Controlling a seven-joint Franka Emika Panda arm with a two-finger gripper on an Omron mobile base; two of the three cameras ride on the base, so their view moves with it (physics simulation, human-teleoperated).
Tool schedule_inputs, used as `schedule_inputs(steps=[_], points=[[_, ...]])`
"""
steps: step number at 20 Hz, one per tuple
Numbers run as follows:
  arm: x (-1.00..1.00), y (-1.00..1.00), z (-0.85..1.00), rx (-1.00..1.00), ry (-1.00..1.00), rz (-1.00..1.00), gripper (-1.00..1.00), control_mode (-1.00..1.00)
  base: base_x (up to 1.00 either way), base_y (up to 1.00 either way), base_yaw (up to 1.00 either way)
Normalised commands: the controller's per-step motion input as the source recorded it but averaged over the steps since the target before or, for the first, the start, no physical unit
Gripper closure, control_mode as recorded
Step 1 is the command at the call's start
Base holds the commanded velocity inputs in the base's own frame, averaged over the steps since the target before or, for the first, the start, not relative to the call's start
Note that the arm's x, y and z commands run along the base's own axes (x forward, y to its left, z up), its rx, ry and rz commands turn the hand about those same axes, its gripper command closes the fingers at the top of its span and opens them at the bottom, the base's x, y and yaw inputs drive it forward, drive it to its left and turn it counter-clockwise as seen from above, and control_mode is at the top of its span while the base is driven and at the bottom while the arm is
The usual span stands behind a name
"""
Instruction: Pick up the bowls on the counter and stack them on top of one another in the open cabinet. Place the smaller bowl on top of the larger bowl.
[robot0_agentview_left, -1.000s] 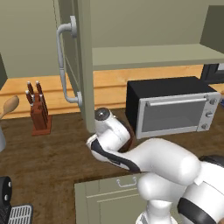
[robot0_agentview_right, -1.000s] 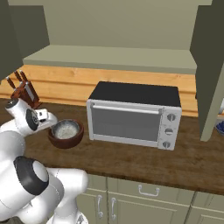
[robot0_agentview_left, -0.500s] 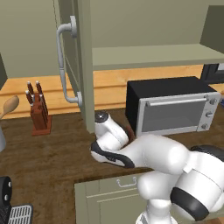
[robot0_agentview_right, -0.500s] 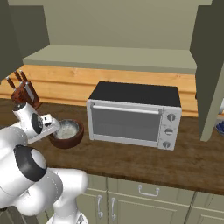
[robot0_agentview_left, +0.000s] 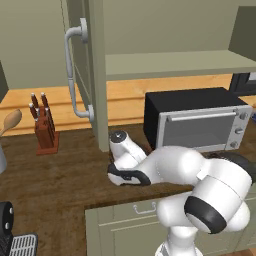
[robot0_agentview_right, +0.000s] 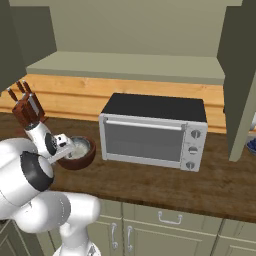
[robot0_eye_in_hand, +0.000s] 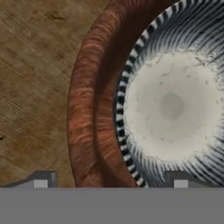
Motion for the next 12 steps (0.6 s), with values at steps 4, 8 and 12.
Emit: schedule_inputs(steps=[4,8,12], points=[[0.04,0.00,-0.19,-0.06,0.05,0.03,1.00,-1.00,0.00,0.00,0.00],[0.00,0.00,0.00,0.00,0.00,0.00,1.00,-1.00,0.00,0.00,0.00],[-0.26,-0.02,0.16,0.00,-0.05,0.00,1.00,-1.00,0.00,0.00,0.00]])
